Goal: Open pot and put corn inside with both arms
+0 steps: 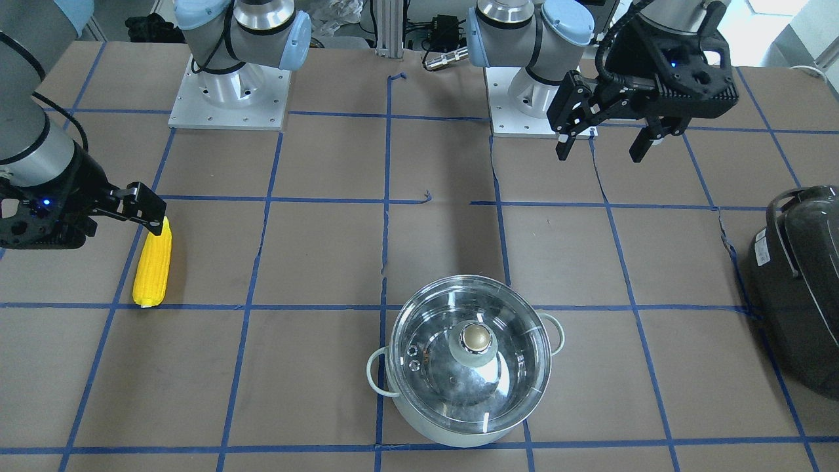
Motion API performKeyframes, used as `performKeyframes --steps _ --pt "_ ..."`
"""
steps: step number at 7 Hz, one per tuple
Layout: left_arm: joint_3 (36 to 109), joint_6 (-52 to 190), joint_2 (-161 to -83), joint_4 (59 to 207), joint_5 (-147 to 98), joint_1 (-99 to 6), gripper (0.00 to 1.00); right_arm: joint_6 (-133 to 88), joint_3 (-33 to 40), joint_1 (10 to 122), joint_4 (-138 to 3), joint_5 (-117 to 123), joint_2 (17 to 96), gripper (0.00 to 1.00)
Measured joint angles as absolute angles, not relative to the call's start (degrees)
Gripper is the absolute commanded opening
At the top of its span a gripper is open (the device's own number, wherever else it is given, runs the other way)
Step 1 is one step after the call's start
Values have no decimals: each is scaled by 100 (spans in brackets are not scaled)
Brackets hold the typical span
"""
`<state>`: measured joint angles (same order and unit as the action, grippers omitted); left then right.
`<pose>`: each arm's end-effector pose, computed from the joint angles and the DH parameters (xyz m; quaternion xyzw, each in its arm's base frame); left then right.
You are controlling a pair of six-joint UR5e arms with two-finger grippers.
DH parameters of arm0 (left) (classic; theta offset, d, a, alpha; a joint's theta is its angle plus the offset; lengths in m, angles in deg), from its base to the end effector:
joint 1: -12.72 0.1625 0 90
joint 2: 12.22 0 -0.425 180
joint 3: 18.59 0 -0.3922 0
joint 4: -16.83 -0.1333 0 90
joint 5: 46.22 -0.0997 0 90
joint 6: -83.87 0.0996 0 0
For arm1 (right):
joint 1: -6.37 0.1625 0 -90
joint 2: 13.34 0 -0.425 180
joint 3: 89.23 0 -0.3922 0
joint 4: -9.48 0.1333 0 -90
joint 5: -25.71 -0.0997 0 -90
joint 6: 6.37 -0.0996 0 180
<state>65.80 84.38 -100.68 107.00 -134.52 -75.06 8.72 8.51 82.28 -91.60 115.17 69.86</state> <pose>-0.1172 -0.4937 0.5495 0.0140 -0.9979 0.0612 0.0134 0.0028 -0.5404 0.3806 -0.0086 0.9995 0.0280 0.0122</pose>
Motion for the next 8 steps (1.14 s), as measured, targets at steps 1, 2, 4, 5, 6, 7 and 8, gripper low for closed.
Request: performKeyframes --steps 1,2,4,5,6,7,8 --pt "6552 8418 -10085 10700 -13444 -7493 100 987 1219 8124 -9682 11515 6984 100" --pt "6478 8366 -10177 10693 -13371 -7467 100 1066 1624 8023 -10263 11513 6979 100" --pt "6119 8151 -10695 10658 -13180 -7456 100 1543 2454 7777 -11301 11514 6932 100" --pt "5918 8056 -11050 10636 -13157 -7470 100 1884 2743 7676 -11723 11512 6829 100" --pt "5818 8009 -11418 10539 -13148 -7486 100 2148 2887 7632 -12005 11509 6666 100" --pt "5776 7975 -11791 10388 -13145 -7516 100 2289 2945 7615 -12171 11505 6508 100" --pt "5760 7956 -12095 10242 -13147 -7579 100 2350 2967 7611 -12276 11508 6382 100"
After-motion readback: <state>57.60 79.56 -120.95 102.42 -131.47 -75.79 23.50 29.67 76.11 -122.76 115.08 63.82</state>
